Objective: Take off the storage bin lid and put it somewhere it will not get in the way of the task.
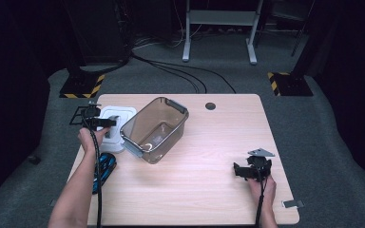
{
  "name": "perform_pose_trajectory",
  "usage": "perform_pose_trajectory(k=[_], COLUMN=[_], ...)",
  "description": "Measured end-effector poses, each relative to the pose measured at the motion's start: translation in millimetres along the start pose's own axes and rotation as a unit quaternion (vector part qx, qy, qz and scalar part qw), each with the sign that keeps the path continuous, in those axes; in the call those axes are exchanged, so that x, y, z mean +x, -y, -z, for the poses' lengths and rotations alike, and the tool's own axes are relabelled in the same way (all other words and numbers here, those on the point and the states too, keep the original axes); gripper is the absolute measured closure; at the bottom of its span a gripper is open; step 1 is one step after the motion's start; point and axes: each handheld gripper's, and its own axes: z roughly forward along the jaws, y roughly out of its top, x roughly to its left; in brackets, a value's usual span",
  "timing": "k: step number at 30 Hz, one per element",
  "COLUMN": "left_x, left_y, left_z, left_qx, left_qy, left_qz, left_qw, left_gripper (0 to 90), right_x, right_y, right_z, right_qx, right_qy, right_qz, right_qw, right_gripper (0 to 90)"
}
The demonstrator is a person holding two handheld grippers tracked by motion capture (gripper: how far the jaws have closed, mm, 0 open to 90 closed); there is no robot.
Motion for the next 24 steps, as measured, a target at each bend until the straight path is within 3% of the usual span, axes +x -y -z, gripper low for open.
perform_pose_trajectory(k=[6, 24], left_x=[-3.1, -9.3], left_y=[6.7, 40.2], left_z=[17.3, 68.1], left_qx=[-0.005, -0.025], left_qy=[0.006, 0.021], left_qz=[-0.027, -0.08], left_qw=[0.9996, 0.9963], left_gripper=[16.6, 9.6], right_x=[0.0, 0.4], right_y=[0.0, -0.1], right_z=[0.0, -0.1], right_qx=[0.0, -0.001], right_qy=[0.0, -0.001], right_qz=[0.0, 0.0], right_qw=[1.0, 1.0], right_gripper=[5.2, 5.4])
